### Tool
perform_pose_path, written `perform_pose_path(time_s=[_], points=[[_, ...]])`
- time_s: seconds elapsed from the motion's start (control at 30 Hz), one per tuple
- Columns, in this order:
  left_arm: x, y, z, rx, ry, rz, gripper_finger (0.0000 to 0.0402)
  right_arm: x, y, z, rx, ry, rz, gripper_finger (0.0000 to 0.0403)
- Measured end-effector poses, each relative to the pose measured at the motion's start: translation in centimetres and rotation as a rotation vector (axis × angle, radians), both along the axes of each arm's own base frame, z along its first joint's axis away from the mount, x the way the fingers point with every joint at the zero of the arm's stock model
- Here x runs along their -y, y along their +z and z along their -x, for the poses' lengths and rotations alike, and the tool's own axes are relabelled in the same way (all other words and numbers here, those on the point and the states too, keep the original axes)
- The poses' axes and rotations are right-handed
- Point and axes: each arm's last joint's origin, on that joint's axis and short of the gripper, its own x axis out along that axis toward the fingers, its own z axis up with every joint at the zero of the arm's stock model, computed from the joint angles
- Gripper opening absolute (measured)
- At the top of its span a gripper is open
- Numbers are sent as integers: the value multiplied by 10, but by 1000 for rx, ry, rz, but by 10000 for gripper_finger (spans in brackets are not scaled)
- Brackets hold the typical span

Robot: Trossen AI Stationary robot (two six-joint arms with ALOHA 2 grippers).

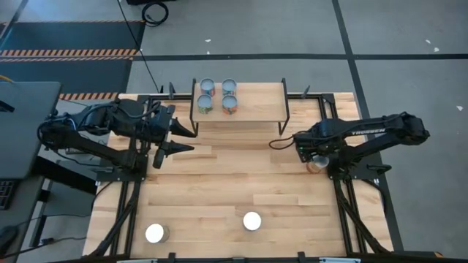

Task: Pick and place cans onto a shelf
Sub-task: Put the bottom can of corn on the shelf

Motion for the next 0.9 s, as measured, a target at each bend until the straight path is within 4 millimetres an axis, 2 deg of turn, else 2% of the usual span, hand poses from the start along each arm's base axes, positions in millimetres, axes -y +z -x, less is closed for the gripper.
perform_pose_path(time_s=[0.37, 0.67, 0.9], points=[[0, 0, 0, 0, -7, -20, 188, -4, -7, -8, -29, -67, -34, 374], [0, -1, 0, -6, -12, -37, 188, -15, -9, -28, 177, -118, -63, 374], [0, -1, 0, -6, -15, -45, 188, -28, -9, -29, 193, -57, -67, 374]])
